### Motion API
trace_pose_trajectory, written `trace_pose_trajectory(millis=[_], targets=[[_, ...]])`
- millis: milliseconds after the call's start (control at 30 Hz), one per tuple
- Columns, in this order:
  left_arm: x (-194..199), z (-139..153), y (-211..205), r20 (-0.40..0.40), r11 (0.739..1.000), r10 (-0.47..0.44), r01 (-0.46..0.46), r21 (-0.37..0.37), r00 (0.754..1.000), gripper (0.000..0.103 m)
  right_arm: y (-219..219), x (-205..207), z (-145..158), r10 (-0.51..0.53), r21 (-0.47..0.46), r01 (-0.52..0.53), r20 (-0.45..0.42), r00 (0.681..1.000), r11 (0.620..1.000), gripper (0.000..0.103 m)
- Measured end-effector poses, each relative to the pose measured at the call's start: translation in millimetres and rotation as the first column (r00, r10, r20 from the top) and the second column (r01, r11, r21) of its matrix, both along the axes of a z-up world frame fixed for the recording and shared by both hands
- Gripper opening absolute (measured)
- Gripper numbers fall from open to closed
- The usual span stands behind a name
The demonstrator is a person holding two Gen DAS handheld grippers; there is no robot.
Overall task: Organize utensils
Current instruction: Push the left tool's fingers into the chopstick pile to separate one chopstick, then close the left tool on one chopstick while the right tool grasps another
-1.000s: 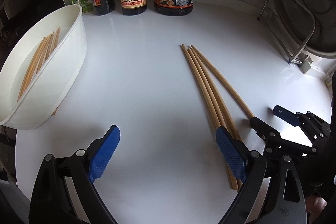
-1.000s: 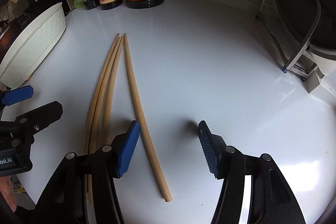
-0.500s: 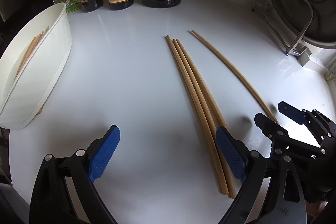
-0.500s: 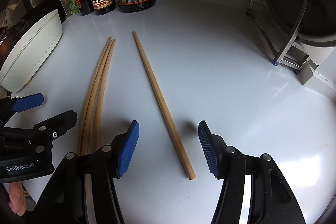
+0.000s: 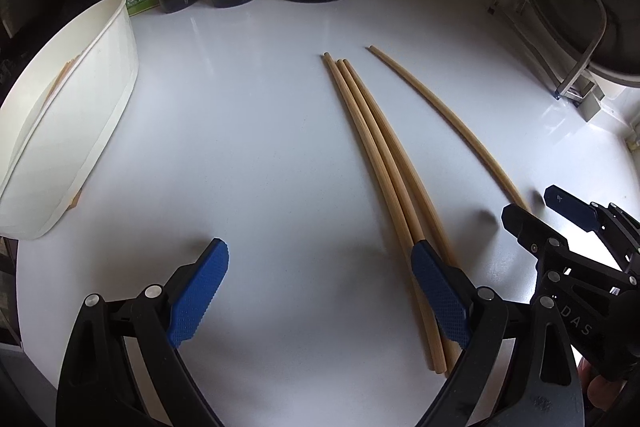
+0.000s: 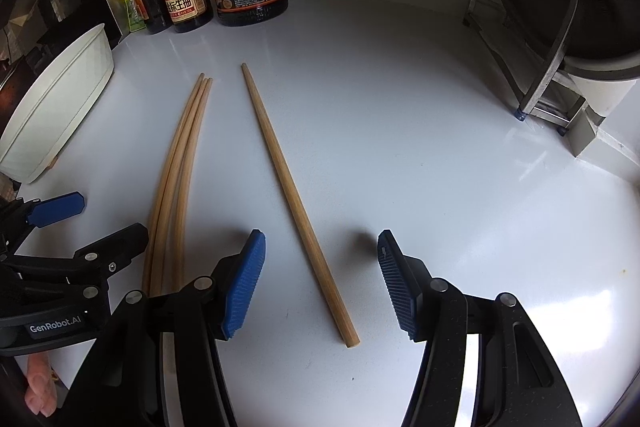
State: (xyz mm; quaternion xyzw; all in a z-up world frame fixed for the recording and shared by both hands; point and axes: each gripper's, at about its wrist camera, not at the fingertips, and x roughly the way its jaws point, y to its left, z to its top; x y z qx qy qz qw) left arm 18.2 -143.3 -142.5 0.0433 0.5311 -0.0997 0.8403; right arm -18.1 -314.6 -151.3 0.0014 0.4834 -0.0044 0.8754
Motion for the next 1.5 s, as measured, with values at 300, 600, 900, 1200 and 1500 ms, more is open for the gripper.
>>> trace_pose_trajectory(millis=[300,600,900,1200,1500], targets=[[2,-8,-5,-0.019,0.999,0.012,-0.012,0.032,1.000,0.097,0,2,2,-0.004,0.001,0.004,-0.001,1.000,1.000,0.056],[10,-7,6,-0.011,0.999,0.044,-0.044,0.030,0.999,0.097,-1,6,-1,0.001,-0.002,-0.001,0.000,1.000,1.000,0.056],[24,-10,10,-0.018,0.997,0.074,-0.074,0.032,0.997,0.096,-4,24,-1,0.029,-0.023,-0.029,0.002,1.000,0.999,0.056],[23,-6,-1,0.015,0.999,0.038,-0.039,0.027,0.999,0.071,4,35,-2,0.091,-0.041,-0.090,0.018,0.996,0.995,0.056],[16,-3,-14,0.021,0.999,-0.027,0.026,0.019,0.999,0.009,25,36,2,0.179,-0.047,-0.179,0.003,0.984,0.983,0.015]])
